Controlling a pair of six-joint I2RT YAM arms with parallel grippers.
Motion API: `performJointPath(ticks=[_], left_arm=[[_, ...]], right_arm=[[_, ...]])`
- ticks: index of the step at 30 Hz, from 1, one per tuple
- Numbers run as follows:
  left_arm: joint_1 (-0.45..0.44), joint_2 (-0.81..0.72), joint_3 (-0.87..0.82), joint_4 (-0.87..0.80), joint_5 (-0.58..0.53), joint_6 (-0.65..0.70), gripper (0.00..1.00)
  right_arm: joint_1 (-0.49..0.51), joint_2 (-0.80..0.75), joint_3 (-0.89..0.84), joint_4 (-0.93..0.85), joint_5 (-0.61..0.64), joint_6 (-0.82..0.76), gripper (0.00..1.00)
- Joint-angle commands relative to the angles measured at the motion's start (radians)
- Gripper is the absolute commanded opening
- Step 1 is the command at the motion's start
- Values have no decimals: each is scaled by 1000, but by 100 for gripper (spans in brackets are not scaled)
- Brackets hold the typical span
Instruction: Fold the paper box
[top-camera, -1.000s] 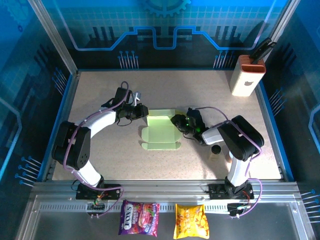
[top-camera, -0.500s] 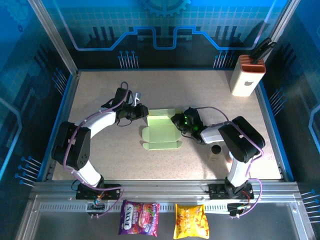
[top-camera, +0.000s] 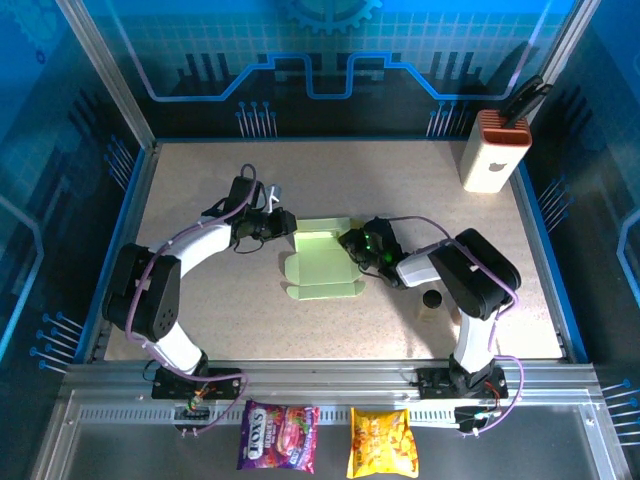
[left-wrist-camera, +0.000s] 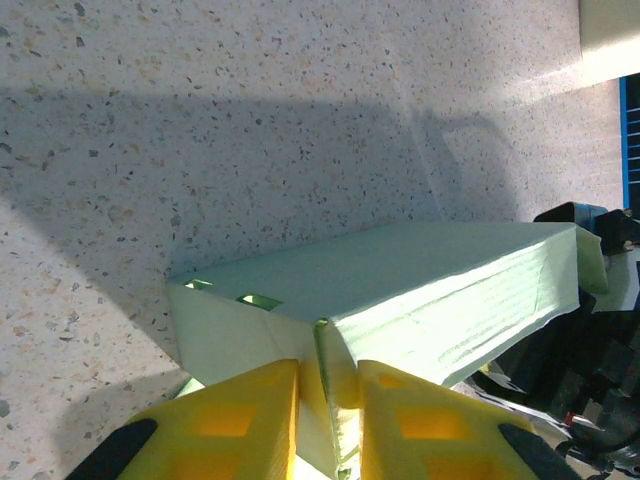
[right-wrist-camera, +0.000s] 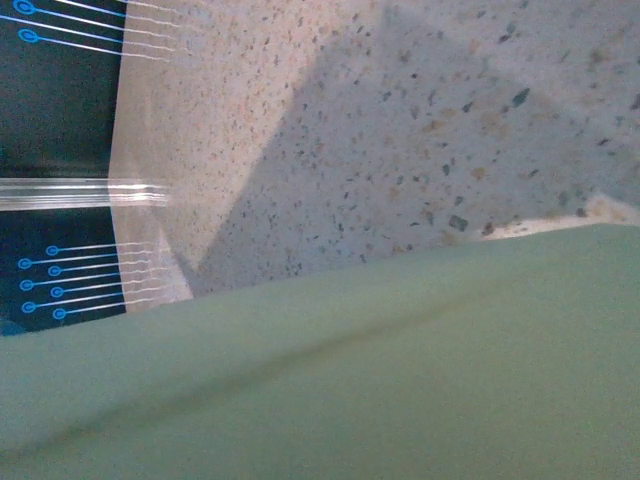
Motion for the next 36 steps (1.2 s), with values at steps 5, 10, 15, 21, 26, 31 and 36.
performJointPath(ticks=[5, 10, 15, 21, 26, 31, 36], left_arm=[[2, 6, -39, -107, -24, -6, 22], [2, 0, -40, -114, -27, -3, 22], [3, -4, -43, -116, -27, -5, 22], [3, -5, -42, -120, -28, -3, 22], [2, -4, -41, -124, -29, -1, 22], [3, -4, -41, -125, -30, -1, 22], [3, -4, -43, -128, -34, 2, 22]], right_arm=[[23, 65, 15, -55, 35, 10, 23], [23, 83, 28, -102, 37, 9, 20], [28, 81, 71, -220, 38, -8, 10], [42, 88, 133, -432, 63, 8, 2], [51, 106, 190, -573, 86, 8, 0], [61, 130, 243, -689, 107, 17, 0], [72, 139, 279, -779, 128, 11, 0]])
